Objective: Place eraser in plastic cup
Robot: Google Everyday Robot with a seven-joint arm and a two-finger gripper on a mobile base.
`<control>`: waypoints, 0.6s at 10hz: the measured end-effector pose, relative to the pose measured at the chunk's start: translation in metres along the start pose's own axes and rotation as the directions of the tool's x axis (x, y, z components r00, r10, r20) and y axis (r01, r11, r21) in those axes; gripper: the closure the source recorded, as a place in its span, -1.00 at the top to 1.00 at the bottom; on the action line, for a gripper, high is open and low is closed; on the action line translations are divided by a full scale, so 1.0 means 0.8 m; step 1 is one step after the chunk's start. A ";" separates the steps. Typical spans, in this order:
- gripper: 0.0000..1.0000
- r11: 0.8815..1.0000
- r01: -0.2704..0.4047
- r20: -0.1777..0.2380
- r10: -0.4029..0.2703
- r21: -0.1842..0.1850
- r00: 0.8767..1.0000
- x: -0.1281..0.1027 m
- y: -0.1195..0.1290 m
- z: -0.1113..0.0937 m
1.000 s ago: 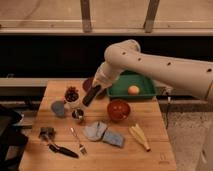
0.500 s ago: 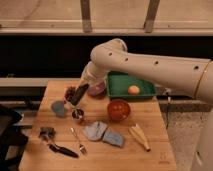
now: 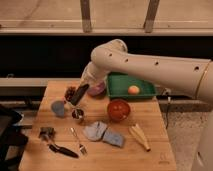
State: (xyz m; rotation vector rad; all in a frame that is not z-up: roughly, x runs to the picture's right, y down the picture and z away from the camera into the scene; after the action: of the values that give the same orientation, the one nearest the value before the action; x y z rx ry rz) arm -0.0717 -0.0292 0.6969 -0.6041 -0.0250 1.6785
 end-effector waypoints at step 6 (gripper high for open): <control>-1.00 0.994 0.058 0.056 -0.054 -0.088 0.997 -0.024 0.078 0.035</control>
State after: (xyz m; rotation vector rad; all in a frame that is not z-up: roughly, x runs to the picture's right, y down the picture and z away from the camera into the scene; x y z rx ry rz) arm -0.1386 -0.0516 0.7064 -0.6198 -0.1551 1.6455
